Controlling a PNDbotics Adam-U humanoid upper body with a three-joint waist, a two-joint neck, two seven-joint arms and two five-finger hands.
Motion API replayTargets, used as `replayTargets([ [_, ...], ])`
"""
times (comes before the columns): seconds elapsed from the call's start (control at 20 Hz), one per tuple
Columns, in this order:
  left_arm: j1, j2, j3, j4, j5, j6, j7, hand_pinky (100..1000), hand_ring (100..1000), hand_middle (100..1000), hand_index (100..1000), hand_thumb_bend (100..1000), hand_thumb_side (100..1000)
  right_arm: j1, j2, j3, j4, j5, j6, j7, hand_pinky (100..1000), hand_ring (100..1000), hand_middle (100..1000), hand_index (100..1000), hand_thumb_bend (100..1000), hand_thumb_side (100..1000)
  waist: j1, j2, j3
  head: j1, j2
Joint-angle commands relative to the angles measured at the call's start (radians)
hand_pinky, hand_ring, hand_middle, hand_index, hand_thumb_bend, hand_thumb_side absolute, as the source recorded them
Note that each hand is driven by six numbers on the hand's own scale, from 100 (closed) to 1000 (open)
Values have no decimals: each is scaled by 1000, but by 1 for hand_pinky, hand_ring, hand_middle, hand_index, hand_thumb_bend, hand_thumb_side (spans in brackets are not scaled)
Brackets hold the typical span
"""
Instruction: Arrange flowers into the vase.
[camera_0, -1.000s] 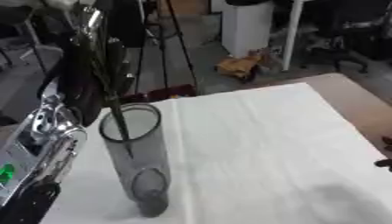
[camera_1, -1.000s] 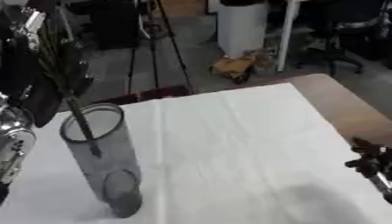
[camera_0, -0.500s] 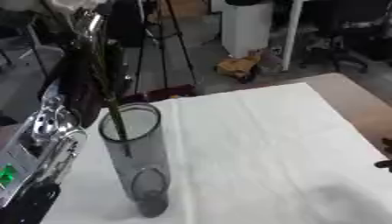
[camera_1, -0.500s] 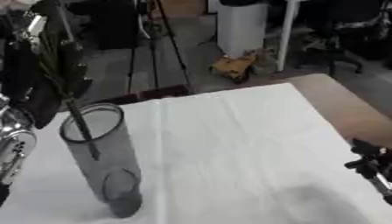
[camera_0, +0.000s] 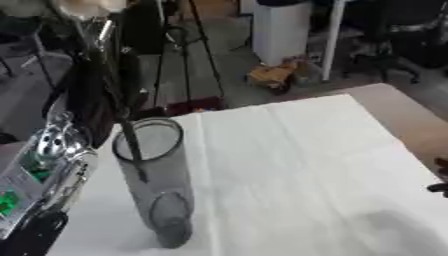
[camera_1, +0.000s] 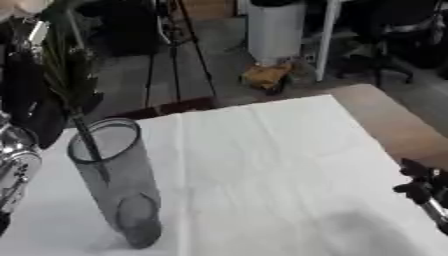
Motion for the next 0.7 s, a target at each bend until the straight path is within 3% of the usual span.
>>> replayTargets([
  [0.05,-12,14,11,-8,-11,3,-8,100,100,100,227,446,951,-11,-22,-4,-21,-6,-3,1,663,969,387,710,469,541,-5,-22,0,-1,4],
  [0.65,-12,12,13,-15,-13,18,-23,100,100,100,174,403,975,-11,-22,-4,-20,-7,-4,3,663,969,387,710,469,540,-5,-22,0,-2,5],
  [0.7,-13,13,12,-16,-14,19,-27,102,131,100,146,400,979,-11,-22,-4,-20,-7,-4,3,663,969,387,710,469,541,-5,-22,0,-2,5],
])
